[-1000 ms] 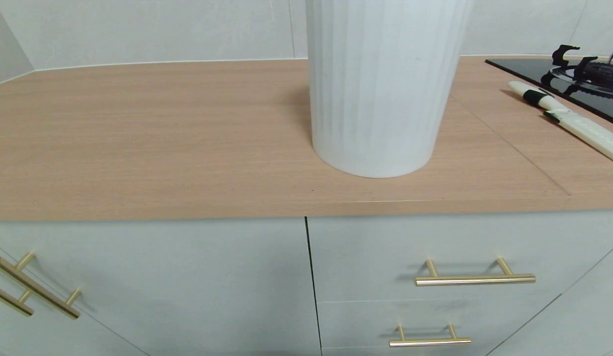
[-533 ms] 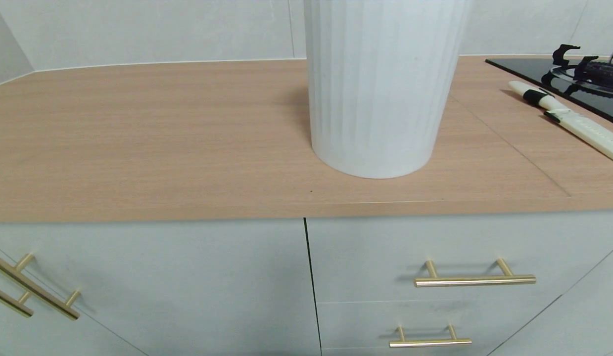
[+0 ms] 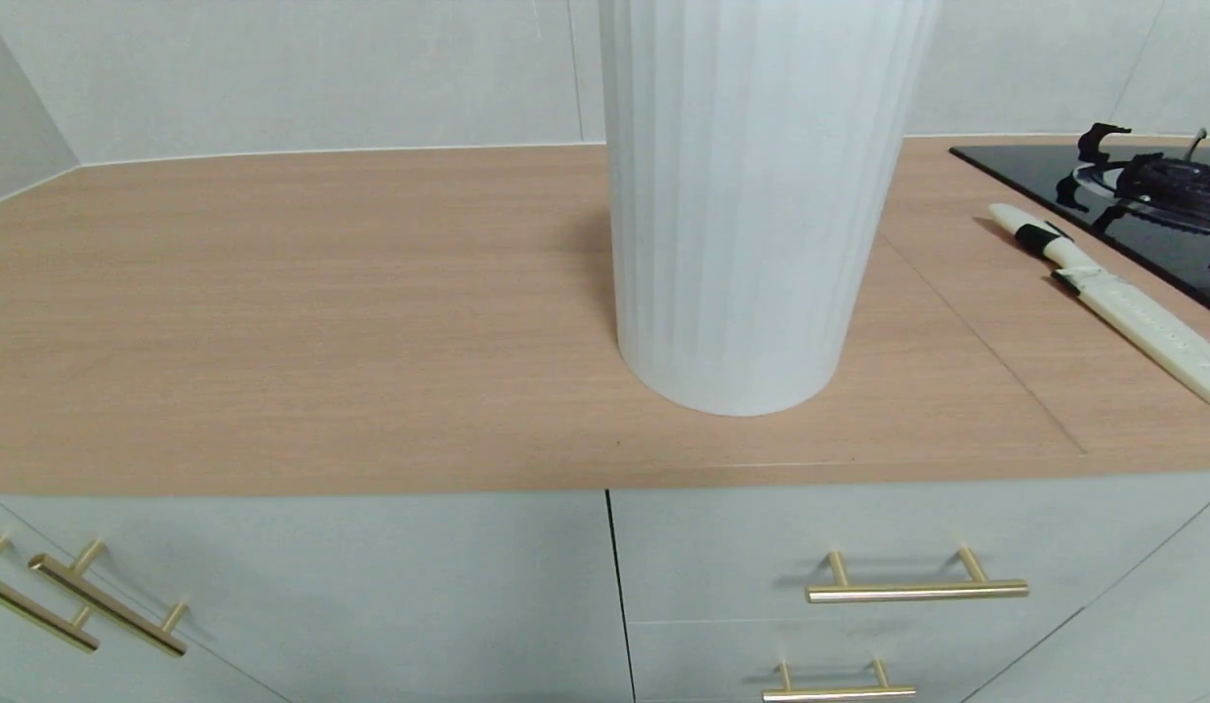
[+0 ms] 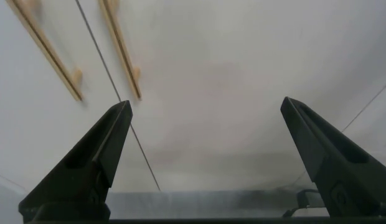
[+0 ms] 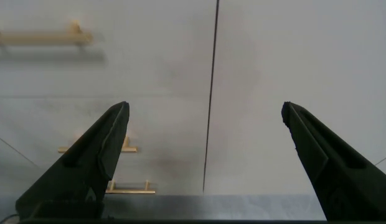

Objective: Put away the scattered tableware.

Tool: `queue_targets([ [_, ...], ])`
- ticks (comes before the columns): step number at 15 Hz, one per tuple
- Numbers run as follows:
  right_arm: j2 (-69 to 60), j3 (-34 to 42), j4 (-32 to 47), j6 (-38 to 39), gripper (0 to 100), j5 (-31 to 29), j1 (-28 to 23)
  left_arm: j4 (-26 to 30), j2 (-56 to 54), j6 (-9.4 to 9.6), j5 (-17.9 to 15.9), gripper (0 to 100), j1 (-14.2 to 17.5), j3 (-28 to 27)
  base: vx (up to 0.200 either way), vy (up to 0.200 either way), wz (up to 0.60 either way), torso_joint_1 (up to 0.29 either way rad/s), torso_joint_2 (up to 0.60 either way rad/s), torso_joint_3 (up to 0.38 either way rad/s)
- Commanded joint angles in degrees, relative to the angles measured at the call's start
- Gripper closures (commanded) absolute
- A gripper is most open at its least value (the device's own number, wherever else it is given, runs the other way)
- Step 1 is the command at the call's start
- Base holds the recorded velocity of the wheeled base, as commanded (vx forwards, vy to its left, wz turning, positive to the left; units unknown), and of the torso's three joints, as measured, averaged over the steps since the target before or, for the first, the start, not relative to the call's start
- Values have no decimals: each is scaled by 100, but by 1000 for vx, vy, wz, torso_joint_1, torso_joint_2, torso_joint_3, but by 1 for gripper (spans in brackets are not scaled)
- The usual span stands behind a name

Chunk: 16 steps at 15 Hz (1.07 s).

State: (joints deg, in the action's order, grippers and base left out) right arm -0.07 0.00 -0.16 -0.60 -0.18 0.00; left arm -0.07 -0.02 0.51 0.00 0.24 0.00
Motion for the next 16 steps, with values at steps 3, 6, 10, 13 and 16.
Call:
queue_targets([
  [3, 7, 0, -2, -2, 0, 1, 0, -1, 2, -7, 0, 0, 2, 0, 0, 0, 0, 170, -492, -286],
  [6, 7, 0, -2, -2, 0, 1, 0, -1, 2, -7, 0, 0, 2, 0, 0, 0, 0, 181, -466, -284],
  [10, 7, 0, -2, -2, 0, 1, 0, -1, 2, -7, 0, 0, 2, 0, 0, 0, 0, 196, -474, -276],
  [13, 7, 0, -2, -2, 0, 1, 0, -1, 2, -7, 0, 0, 2, 0, 0, 0, 0, 217, -491, -284],
  [16, 7, 0, -2, -2, 0, 1, 0, -1, 2, 2, 0, 0, 2, 0, 0, 0, 0, 229, -505, -277],
])
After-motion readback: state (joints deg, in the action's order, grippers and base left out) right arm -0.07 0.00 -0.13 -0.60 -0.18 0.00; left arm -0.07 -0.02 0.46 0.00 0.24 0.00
